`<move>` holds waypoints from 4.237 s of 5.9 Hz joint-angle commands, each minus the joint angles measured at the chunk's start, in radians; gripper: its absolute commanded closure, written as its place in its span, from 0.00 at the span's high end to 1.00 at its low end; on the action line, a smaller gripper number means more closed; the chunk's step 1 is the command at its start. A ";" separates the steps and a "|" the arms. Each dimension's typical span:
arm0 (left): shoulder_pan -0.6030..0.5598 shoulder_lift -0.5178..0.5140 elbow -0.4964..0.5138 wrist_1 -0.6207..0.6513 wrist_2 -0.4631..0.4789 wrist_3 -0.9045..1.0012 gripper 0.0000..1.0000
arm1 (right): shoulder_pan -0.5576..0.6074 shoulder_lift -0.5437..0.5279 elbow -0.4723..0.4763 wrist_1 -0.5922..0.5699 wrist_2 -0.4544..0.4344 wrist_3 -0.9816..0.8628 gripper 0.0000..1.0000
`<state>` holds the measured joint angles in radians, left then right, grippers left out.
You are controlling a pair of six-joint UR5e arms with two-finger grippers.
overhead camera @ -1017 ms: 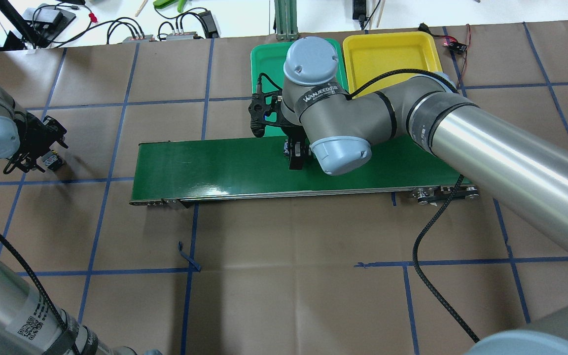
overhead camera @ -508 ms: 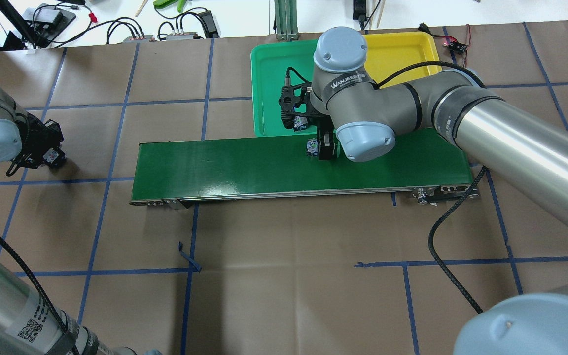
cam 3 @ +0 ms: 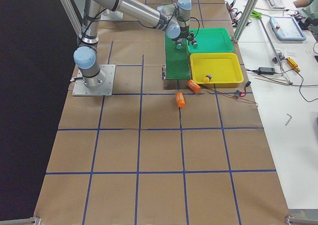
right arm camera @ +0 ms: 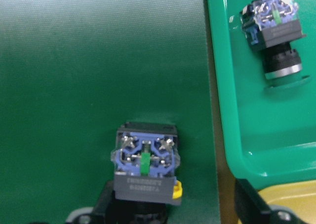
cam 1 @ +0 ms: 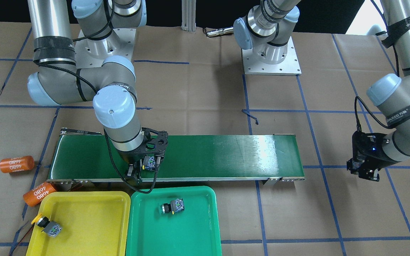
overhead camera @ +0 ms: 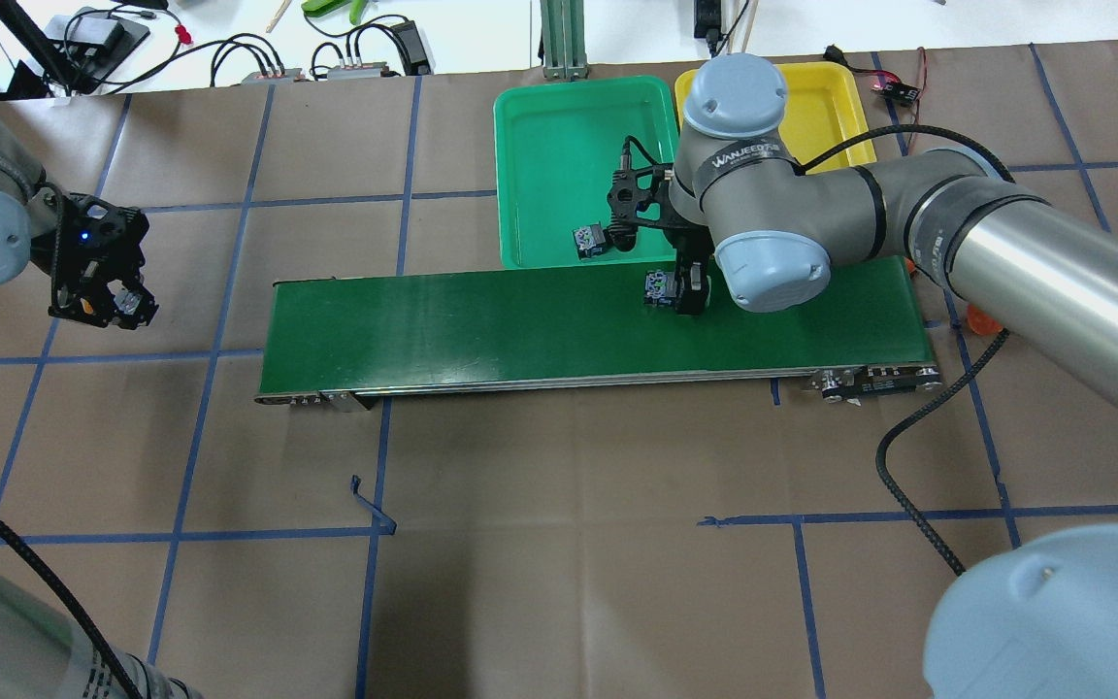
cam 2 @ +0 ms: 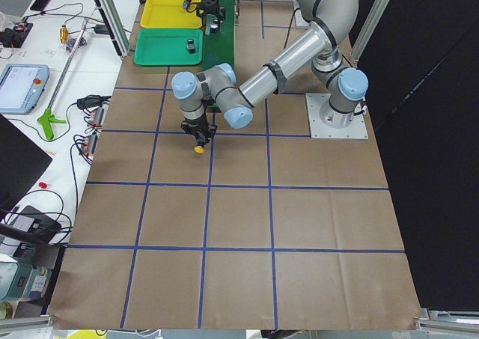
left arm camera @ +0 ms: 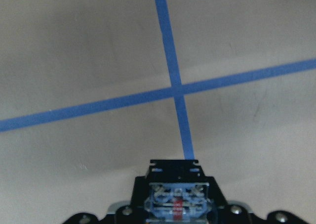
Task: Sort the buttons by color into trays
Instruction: 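Lift green button toward trays with right while left carries button over, then drop green button into green tray with right while left places yellow button on conveyor, then lower right gripper onto yellow-cap button on conveyor and grasp it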
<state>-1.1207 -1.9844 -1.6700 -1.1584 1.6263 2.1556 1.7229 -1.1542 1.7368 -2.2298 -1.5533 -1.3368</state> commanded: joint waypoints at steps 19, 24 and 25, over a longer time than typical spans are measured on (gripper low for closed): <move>-0.462 0.434 0.056 -0.363 -0.106 -2.117 0.99 | 0.035 -0.053 -0.373 0.499 0.052 -0.041 1.00; -0.461 0.434 0.052 -0.363 -0.098 -2.105 0.99 | 0.135 -0.099 -0.137 0.273 0.062 0.131 1.00; -0.461 0.432 0.053 -0.362 -0.100 -2.105 0.99 | 0.136 -0.093 -0.046 0.090 0.068 0.122 1.00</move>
<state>-1.5817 -1.5512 -1.6180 -1.5212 1.5276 0.0505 1.8511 -1.2557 1.6122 -1.9865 -1.4891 -1.2144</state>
